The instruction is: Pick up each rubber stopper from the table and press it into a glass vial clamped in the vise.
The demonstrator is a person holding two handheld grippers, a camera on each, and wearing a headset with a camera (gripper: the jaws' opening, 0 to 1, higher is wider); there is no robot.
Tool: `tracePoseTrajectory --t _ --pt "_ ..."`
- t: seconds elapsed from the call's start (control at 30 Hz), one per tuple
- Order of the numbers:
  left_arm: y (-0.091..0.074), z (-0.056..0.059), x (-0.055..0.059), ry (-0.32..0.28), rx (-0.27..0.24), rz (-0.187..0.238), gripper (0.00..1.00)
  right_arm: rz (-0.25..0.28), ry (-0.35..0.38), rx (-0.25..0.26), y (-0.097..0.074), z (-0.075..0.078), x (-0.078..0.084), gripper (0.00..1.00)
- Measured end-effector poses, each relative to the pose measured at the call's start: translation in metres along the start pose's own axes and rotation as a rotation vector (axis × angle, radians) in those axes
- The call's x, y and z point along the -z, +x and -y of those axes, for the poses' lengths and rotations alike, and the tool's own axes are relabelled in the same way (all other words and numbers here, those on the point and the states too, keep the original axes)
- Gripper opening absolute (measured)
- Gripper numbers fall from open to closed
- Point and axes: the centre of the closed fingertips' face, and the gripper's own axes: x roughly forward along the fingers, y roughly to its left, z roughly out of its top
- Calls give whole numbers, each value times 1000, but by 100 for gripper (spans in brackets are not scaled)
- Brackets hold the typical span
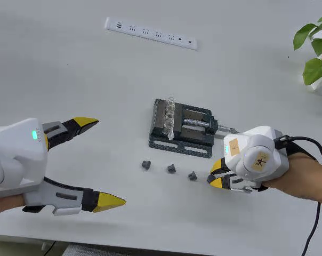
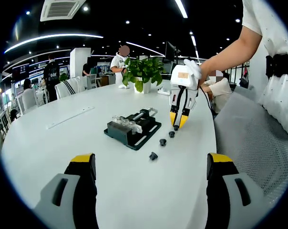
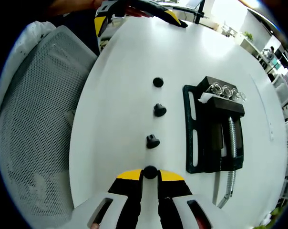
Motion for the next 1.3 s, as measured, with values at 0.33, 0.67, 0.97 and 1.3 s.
tracePoseTrajectory --t 0.33,0.67,0.97,1.3 --pt "0 0 1 -1 1 3 96 -2 7 -4 0 0 0 7" --pt "0 0 2 -2 5 7 97 15 14 -9 -10 -1 -9 7" --pt "-1 -2 2 4 6 7 98 39 9 4 -27 6 -23 7" --pt "0 -3 2 5 7 9 97 94 14 33 -49 34 -50 6"
